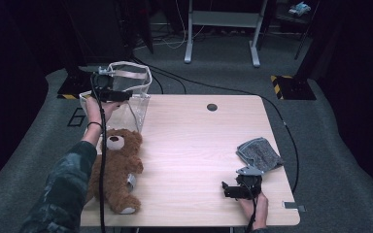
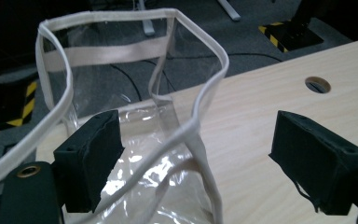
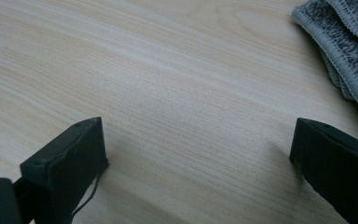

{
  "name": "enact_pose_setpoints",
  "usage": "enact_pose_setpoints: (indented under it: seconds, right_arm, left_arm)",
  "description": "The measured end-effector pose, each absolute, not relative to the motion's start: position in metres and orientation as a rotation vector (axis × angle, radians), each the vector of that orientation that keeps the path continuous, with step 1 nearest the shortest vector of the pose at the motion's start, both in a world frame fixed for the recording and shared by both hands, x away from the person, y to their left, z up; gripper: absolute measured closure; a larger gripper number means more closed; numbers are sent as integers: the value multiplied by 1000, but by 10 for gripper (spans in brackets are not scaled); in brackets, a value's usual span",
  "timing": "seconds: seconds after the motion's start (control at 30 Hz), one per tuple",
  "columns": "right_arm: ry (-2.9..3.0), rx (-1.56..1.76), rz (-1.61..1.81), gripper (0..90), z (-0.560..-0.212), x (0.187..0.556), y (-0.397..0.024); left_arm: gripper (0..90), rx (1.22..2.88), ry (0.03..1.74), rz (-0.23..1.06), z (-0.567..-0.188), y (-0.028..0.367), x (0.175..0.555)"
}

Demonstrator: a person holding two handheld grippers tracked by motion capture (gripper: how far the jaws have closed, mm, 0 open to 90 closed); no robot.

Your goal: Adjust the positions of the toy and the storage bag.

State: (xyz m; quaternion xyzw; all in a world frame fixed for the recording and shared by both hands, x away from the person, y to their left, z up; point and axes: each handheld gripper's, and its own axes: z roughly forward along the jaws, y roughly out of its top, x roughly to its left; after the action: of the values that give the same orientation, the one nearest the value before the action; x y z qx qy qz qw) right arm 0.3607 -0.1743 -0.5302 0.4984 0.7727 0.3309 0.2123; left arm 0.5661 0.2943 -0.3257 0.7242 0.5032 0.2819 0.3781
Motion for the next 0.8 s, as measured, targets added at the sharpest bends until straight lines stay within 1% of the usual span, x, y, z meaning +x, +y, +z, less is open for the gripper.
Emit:
enact_pose_setpoints:
  seconds: [0.07,0.17,0.2,0.23,0.27,0.3,0.33,0.37,0.4,0.43,0.47,0.5,0.53,0.57,0.6,0.63,0.8]
  right_arm:
    - [2145,1385,919,31,-530,361,-174]
    - [2144,1386,920,35,-530,361,-174]
    - [2144,1386,920,35,-530,361,-174]
    - [2143,1385,922,39,-530,360,-174]
    - [2143,1386,922,40,-530,360,-174]
    - [2144,1384,923,39,-530,360,-174]
    - [2144,1384,923,39,-530,360,-174]
    - [2143,1386,923,41,-530,360,-174]
    - [2143,1386,923,41,-530,360,-174]
    - [2143,1388,923,44,-530,360,-174]
    - [2143,1388,923,44,-530,360,-174]
    - [2140,1393,922,48,-530,360,-174]
    - [2140,1393,922,48,-530,360,-174]
    - [2139,1394,921,48,-530,360,-174]
    - [2139,1394,921,49,-530,360,-174]
    - [2140,1386,922,51,-530,360,-174]
    - [2137,1387,920,54,-530,360,-174]
  left_arm:
    - [200,1867,1284,731,-327,290,572]
    - [302,1903,1282,724,-330,286,579]
    - [302,1906,1291,745,-332,284,581]
    - [377,1908,1284,736,-334,283,583]
    - [393,1939,1302,759,-335,281,586]
    - [430,1939,1302,759,-335,281,586]
    - [430,1940,1286,747,-336,282,588]
    - [511,1952,1292,744,-337,281,589]
    - [511,1964,1301,753,-338,280,590]
    - [602,1965,1296,742,-340,281,591]
    - [602,1976,1298,743,-341,281,591]
    - [674,1960,1306,758,-343,280,591]
    - [696,1960,1306,758,-343,280,591]
    - [696,1961,1299,757,-343,283,591]
    - [717,1956,1296,746,-343,284,591]
    - [756,1933,1298,731,-344,284,591]
    - [781,1944,1276,699,-344,284,593]
